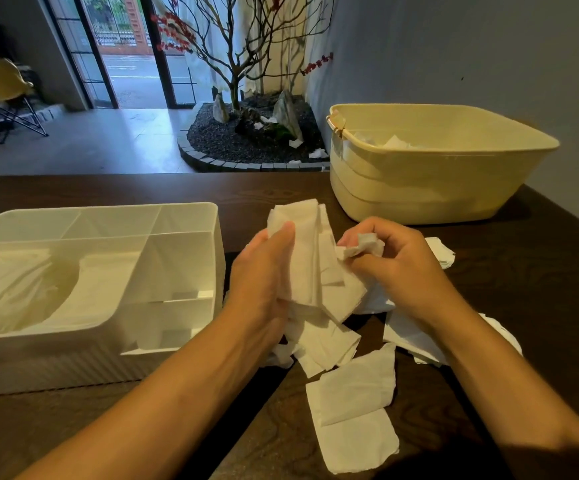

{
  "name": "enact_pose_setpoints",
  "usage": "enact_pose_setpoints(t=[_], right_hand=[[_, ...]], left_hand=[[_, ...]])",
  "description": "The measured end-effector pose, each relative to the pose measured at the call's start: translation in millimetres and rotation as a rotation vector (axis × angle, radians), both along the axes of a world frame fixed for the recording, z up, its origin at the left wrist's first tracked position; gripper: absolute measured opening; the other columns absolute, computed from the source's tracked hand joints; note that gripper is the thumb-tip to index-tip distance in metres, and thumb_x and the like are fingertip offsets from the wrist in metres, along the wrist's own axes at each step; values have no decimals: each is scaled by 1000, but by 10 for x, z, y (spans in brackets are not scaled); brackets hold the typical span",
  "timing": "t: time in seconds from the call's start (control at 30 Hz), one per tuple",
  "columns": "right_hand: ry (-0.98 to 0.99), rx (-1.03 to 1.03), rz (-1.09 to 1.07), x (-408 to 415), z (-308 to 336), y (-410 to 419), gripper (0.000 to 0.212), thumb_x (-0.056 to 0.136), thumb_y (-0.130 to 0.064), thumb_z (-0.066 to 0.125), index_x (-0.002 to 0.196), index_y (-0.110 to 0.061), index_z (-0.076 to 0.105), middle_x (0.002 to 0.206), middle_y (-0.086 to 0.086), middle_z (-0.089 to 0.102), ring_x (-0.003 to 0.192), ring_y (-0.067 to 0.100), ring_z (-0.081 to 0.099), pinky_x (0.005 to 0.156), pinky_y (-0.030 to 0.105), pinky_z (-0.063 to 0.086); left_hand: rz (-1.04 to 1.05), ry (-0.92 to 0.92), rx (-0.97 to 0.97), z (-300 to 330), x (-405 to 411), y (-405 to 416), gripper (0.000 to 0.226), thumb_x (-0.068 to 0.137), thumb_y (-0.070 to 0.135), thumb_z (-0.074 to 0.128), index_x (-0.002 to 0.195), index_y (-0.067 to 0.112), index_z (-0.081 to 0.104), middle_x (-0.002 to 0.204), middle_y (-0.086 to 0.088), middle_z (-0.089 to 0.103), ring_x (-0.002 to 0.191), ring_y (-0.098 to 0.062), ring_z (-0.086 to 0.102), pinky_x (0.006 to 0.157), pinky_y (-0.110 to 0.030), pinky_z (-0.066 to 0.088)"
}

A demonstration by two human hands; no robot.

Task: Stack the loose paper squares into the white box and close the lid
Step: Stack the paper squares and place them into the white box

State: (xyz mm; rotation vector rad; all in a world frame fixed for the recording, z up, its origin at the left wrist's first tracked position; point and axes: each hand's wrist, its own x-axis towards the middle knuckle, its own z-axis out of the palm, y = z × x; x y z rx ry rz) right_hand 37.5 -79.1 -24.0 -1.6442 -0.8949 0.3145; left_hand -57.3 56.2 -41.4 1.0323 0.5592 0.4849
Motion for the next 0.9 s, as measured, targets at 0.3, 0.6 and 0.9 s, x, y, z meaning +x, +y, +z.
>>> enact_pose_setpoints(t=[0.3, 0.6, 0.9], right_hand=[[265, -114, -6, 36, 29, -12, 20, 92, -9, 63, 93, -27, 70, 93, 2, 69, 90, 19, 66, 66, 29, 52], [397, -94, 18, -19, 64, 9, 19, 94, -31, 63, 105, -20, 72, 93, -2, 78, 84, 11, 74, 65, 20, 58], [455, -132, -67, -30, 20, 24, 19, 94, -33, 64, 100, -18, 75, 90, 1, 78, 79, 15, 75, 59, 23, 56]], left_hand=[[73, -39, 23, -1, 21, 60, 15, 99, 30, 59, 110, 23, 65, 102, -11, 75, 90, -28, 73, 75, -43, 59], [-26, -10, 87, 6, 12, 5, 16, 99, 34, 57, 102, 24, 70, 107, -15, 73, 107, -38, 68, 95, -58, 54], [-125, 9, -27, 27, -16, 26, 29, 95, 39, 58, 110, 21, 74, 95, -3, 77, 82, -22, 72, 68, -37, 56]])
